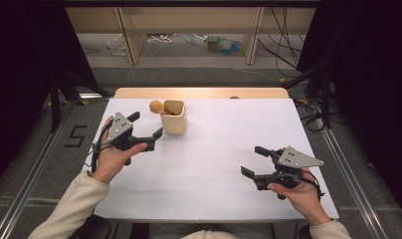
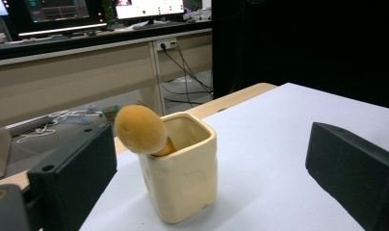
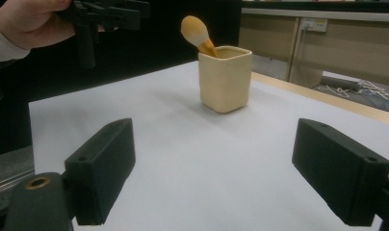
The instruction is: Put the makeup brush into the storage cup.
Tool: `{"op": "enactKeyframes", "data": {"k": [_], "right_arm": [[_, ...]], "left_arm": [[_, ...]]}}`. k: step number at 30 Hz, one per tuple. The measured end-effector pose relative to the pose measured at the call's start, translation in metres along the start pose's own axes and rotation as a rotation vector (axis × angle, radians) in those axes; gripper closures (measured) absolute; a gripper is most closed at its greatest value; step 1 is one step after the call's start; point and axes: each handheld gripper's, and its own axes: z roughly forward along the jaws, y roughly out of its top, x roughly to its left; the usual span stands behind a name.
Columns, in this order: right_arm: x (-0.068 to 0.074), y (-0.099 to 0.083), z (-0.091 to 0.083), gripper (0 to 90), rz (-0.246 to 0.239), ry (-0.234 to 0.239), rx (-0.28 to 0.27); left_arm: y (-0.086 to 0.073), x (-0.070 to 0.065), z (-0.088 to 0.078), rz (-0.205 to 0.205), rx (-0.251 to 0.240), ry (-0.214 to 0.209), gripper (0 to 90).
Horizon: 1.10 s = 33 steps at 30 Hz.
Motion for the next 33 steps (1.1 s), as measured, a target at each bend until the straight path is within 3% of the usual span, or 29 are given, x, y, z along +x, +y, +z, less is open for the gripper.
{"op": "enactKeyframes", "data": {"k": [5, 6, 9, 10, 13, 16, 19, 20, 22, 33], "right_arm": [[0.0, 0.0, 0.0, 16.1, 0.0, 0.002, -0.002], [0.001, 0.0, 0.002, 16.1, 0.006, -0.016, -0.03], [-0.001, 0.0, -0.001, 16.0, 0.001, -0.004, -0.015], [-0.001, 0.0, -0.001, 16.1, 0.002, -0.007, -0.012], [-0.001, 0.0, 0.001, 16.1, 0.003, 0.002, -0.034], [0.0, 0.0, -0.001, 16.1, 0.026, 0.013, -0.008], [-0.003, 0.001, -0.004, 16.1, -0.006, -0.016, 0.005], [-0.003, 0.001, -0.002, 16.2, 0.011, -0.004, -0.01], [-0.005, 0.0, -0.001, 16.2, -0.003, -0.003, -0.028], [-0.008, 0.0, -0.003, 16.2, -0.004, -0.01, -0.023]], "left_arm": [[0.0, -0.004, -0.005, 0.003, -0.014, -0.035, 3.5], [-0.001, -0.004, -0.006, 0.004, -0.016, -0.046, 3.5], [-0.002, -0.006, -0.009, 0.016, -0.017, -0.065, 3.5], [0.001, 0.004, -0.009, 0.175, -0.021, -0.068, 3.5], [-0.001, 0.004, -0.013, 0.174, -0.023, -0.072, 3.6], [-0.004, 0.004, -0.018, 0.173, -0.025, -0.076, 3.8], [-0.006, 0.006, -0.024, 0.176, -0.023, -0.078, 4.4], [-0.007, 0.006, -0.025, 0.175, -0.025, -0.08, 4.4], [-0.008, 0.007, -0.028, 0.174, -0.027, -0.082, 4.6], [-0.016, 0.006, -0.04, 0.164, -0.059, -0.105, 6.3]]}}
